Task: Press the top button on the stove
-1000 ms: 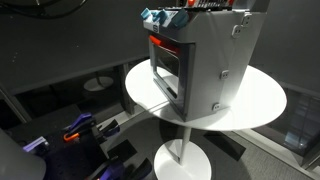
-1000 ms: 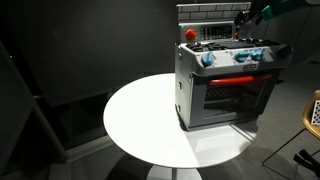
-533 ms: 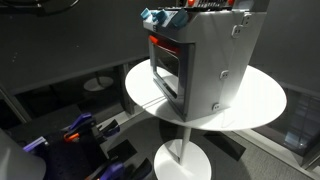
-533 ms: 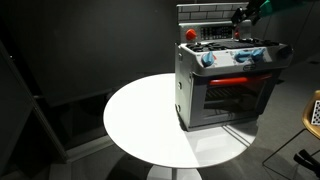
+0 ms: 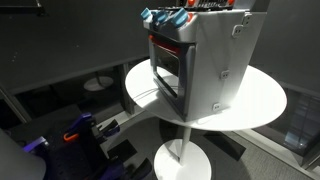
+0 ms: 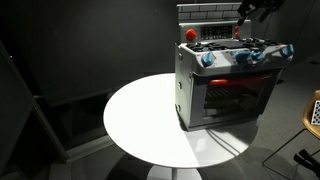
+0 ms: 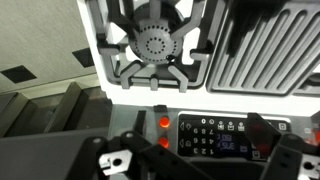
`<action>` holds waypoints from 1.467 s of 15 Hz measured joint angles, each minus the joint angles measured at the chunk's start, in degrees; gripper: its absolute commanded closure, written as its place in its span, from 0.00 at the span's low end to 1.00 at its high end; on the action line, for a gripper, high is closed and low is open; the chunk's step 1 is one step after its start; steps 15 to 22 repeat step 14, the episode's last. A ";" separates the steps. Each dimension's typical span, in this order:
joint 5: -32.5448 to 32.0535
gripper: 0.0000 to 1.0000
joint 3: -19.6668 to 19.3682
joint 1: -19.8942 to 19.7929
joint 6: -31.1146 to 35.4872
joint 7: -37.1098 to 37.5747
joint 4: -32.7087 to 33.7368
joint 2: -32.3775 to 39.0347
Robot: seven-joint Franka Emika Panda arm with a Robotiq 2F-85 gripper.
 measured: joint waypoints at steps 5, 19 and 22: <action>10.91 0.00 0.70 1.47 -10.81 -7.13 -1.25 -6.06; 15.48 0.00 1.25 1.82 -23.93 -10.09 -1.23 -11.12; 15.48 0.00 1.25 1.82 -23.93 -10.09 -1.23 -11.12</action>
